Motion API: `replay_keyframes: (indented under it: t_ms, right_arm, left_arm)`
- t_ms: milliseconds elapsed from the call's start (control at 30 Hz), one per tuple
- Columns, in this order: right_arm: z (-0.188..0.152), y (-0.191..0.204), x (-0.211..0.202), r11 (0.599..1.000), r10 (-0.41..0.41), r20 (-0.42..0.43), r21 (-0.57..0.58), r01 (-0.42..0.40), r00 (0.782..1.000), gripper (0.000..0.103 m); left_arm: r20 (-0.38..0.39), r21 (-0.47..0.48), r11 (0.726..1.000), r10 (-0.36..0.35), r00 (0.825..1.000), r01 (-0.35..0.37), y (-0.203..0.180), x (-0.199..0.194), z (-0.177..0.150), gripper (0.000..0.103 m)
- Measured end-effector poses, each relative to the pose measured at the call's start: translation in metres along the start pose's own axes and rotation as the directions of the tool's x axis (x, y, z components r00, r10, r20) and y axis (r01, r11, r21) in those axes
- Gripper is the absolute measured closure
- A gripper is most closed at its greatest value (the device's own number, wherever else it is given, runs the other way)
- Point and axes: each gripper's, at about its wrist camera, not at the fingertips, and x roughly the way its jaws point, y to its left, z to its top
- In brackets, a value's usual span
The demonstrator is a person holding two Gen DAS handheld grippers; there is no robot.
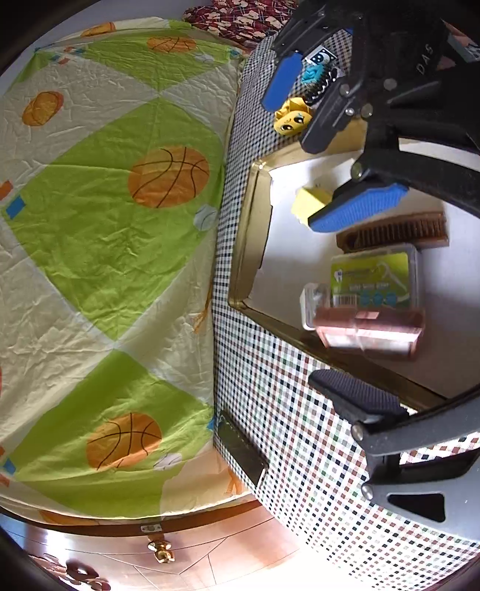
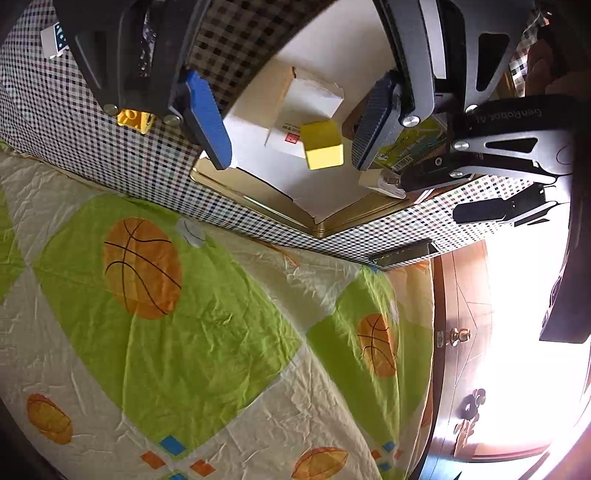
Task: Organize rigid objects
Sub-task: 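Release the picture with the left tool while the right tool drops the yellow cube, then grasp the black toy car with the left tool while the right tool grasps the white cube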
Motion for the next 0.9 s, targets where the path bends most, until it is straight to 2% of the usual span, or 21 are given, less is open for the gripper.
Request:
replay_keyframes:
  t_ms: [33, 100, 267, 400, 533, 667, 767, 900]
  right_arm:
    - [-0.003, -0.007, -0.009, 1.0, -0.022, 0.009, -0.001, 0.022, 1.0, 0.033]
    - [-0.01, -0.026, -0.029, 0.998, -0.066, 0.03, 0.015, 0.065, 0.997, 0.033]
    - [-0.031, -0.079, -0.064, 0.983, -0.169, 0.036, 0.082, 0.166, 0.985, 0.025]
    - [-0.046, -0.125, -0.073, 0.942, -0.301, -0.025, 0.145, 0.301, 0.953, 0.025]
    - [-0.057, -0.161, -0.075, 0.9, -0.369, -0.087, 0.215, 0.379, 0.926, 0.025]
    - [-0.067, -0.182, -0.068, 0.876, -0.396, -0.156, 0.233, 0.423, 0.905, 0.025]
    - [-0.07, -0.192, -0.066, 0.866, -0.383, -0.185, 0.268, 0.421, 0.905, 0.025]
    - [-0.072, -0.196, -0.057, 0.871, -0.367, -0.234, 0.253, 0.421, 0.9, 0.025]
  left_arm:
    - [0.018, -0.001, 1.0, -0.009, 1.0, 0.009, -0.005, -0.006, 0.001, 0.024]
    - [0.056, -0.005, 1.0, -0.03, 0.998, 0.03, -0.018, -0.017, 0.002, 0.011]
    - [0.083, 0.057, 0.993, -0.111, 0.99, 0.106, -0.071, -0.026, 0.001, 0.01]
    - [0.046, 0.126, 0.979, -0.169, 0.985, 0.162, -0.123, -0.018, -0.005, 0.01]
    - [0.005, 0.187, 0.961, -0.208, 0.978, 0.203, -0.169, -0.007, -0.013, 0.01]
    - [-0.069, 0.219, 0.946, -0.228, 0.971, 0.237, -0.202, 0.012, -0.017, 0.01]
    - [-0.116, 0.231, 0.941, -0.225, 0.967, 0.247, -0.217, 0.026, -0.017, 0.01]
    - [-0.16, 0.26, 0.933, -0.212, 0.964, 0.249, -0.23, 0.036, -0.019, 0.01]
